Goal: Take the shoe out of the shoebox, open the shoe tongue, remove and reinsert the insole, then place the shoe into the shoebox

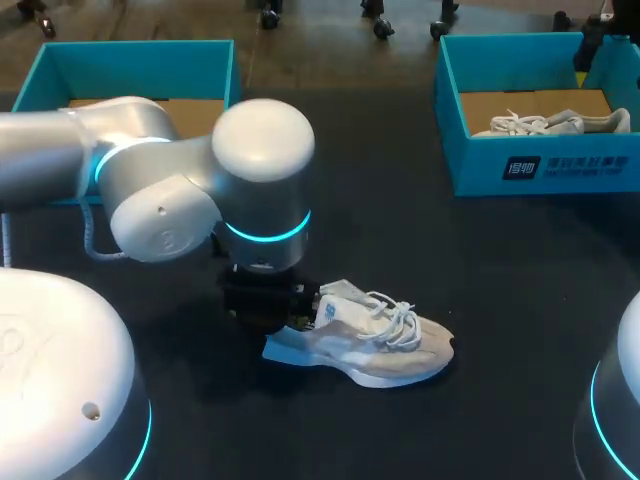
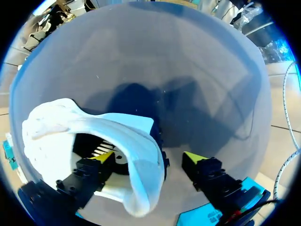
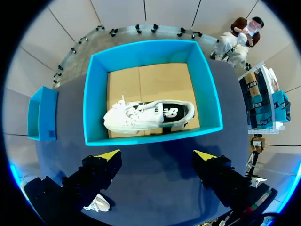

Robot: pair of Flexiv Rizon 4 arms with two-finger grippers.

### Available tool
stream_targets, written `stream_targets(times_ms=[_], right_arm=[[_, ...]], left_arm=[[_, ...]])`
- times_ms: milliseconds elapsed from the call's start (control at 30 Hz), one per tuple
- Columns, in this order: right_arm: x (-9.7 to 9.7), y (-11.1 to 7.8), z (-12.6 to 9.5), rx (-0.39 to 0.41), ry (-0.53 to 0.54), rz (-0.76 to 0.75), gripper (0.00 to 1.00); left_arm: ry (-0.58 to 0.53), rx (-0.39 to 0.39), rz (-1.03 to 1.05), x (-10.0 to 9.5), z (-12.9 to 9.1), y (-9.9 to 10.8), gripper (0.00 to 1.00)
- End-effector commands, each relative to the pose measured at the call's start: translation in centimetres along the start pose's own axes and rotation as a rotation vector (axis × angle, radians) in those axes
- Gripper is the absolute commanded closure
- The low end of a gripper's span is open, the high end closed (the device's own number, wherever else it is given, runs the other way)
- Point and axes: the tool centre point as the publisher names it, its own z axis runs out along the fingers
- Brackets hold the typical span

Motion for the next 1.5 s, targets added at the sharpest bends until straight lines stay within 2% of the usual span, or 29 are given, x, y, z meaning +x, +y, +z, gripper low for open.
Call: stream_targets(times_ms=[33,133,233,367,400,433,467,833,900,1000,1100,1133,1167,1200,1500], right_arm=[[0.0,0.0,0.0,0.0,-0.001,0.0,0.0],[0.0,0.0,0.0,0.0,-0.001,0.0,0.0],[0.0,0.0,0.0,0.0,-0.001,0.0,0.0],[0.0,0.0,0.0,0.0,-0.001,0.0,0.0],[0.0,0.0,0.0,0.0,-0.001,0.0,0.0],[0.0,0.0,0.0,0.0,-0.001,0.0,0.0],[0.0,0.0,0.0,0.0,-0.001,0.0,0.0],[0.0,0.0,0.0,0.0,-0.001,0.0,0.0],[0.0,0.0,0.0,0.0,-0.001,0.0,0.0],[0.0,0.0,0.0,0.0,-0.001,0.0,0.0],[0.0,0.0,0.0,0.0,-0.001,0.0,0.0],[0.0,0.0,0.0,0.0,-0.001,0.0,0.0],[0.0,0.0,0.0,0.0,-0.001,0.0,0.0],[0.0,0.0,0.0,0.0,-0.001,0.0,0.0],[0.0,0.0,0.0,0.0,-0.001,0.0,0.0]], left_arm=[[-0.087,0.025,-0.013,2.7,-3.7,-0.3,0.0],[-0.133,0.08,-0.061,3.2,-5.5,-0.3,0.0],[-0.172,0.178,-0.146,3.8,-7.2,-0.1,0.0],[-0.248,0.317,-0.237,4.6,-8.5,-0.2,0.0],[-0.255,0.326,-0.239,4.7,-8.6,-0.3,0.0],[-0.27,0.382,-0.293,4.9,-9.1,-0.7,0.0],[-0.296,0.471,-0.295,5.2,-9.3,-1.0,0.0],[-0.296,0.485,-0.294,5.2,-9.5,-1.2,0.0],[-0.293,0.487,-0.447,5.9,-9.0,-1.3,0.0],[-0.336,0.64,-0.594,7.2,-8.1,-1.3,0.0],[-0.411,0.847,-0.81,8.7,-7.8,-1.6,0.0],[-0.385,0.944,-0.924,9.3,-7.8,-1.6,0.0],[-0.34,0.955,-1.076,9.8,-7.8,-1.6,0.0],[-0.358,0.893,-1.101,10.2,-8.2,-1.7,0.0],[-0.358,0.893,-1.101,10.2,-8.2,-1.7,0.0]])
